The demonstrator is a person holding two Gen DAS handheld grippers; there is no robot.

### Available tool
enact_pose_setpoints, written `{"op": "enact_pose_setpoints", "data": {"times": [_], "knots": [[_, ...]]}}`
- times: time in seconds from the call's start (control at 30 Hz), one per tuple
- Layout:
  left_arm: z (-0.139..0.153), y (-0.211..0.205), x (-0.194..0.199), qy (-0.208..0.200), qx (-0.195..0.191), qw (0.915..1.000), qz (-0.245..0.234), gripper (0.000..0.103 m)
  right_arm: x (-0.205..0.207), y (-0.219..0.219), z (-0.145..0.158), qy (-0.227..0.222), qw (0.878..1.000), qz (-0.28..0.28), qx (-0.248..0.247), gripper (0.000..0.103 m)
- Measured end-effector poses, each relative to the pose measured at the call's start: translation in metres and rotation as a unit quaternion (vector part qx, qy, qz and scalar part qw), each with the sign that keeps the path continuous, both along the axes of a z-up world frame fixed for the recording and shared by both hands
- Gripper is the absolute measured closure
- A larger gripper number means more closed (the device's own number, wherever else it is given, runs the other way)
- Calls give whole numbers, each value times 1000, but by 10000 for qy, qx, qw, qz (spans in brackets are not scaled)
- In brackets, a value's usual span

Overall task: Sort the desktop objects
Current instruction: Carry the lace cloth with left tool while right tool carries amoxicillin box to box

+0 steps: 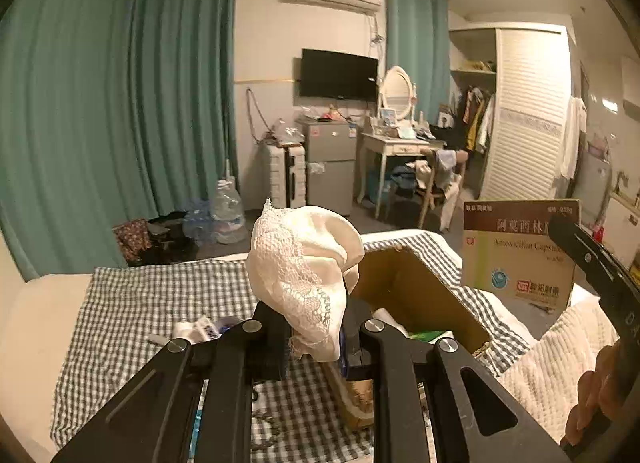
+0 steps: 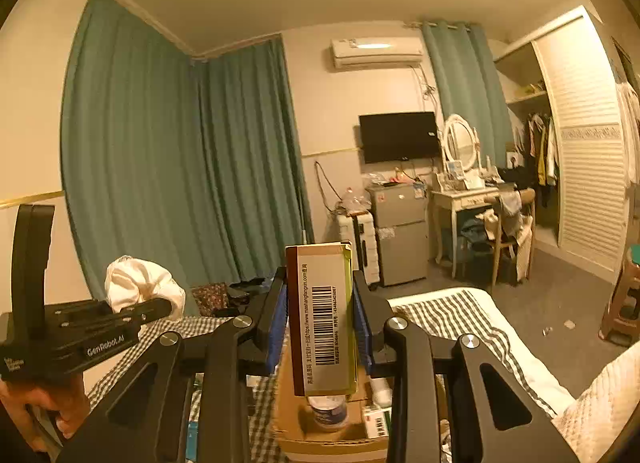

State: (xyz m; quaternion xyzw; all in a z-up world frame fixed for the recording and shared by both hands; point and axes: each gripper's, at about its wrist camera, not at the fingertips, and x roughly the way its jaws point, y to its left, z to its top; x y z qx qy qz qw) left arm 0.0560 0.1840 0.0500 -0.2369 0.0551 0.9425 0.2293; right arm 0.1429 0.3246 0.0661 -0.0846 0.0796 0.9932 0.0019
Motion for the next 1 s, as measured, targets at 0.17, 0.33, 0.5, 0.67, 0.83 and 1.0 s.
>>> {"op": "enact_pose_setpoints", "data": {"times": [0.17,0.33,0.5,0.67,0.83,1.0], "knots": [[-20,32,-11,-160,-150,9996,-203,86,-13,22,-11,-145,9998,-105,-83,75],[-49,64,-23,-344,-347,9980,-395,86,-33,39,-27,-372,9991,-155,-134,75],[-75,91,-39,-541,-513,9958,-524,86,-57,57,-50,-691,9972,-173,-244,75],[-100,110,-56,-789,-689,9927,-606,86,-80,69,-76,-1029,9941,-179,-284,75],[-126,114,-74,-1053,-792,9893,-624,86,-103,74,-100,-1333,9907,-132,-245,75],[-148,123,-82,-1289,-959,9847,-669,86,-118,76,-112,-1487,9886,-130,-213,75]]}}
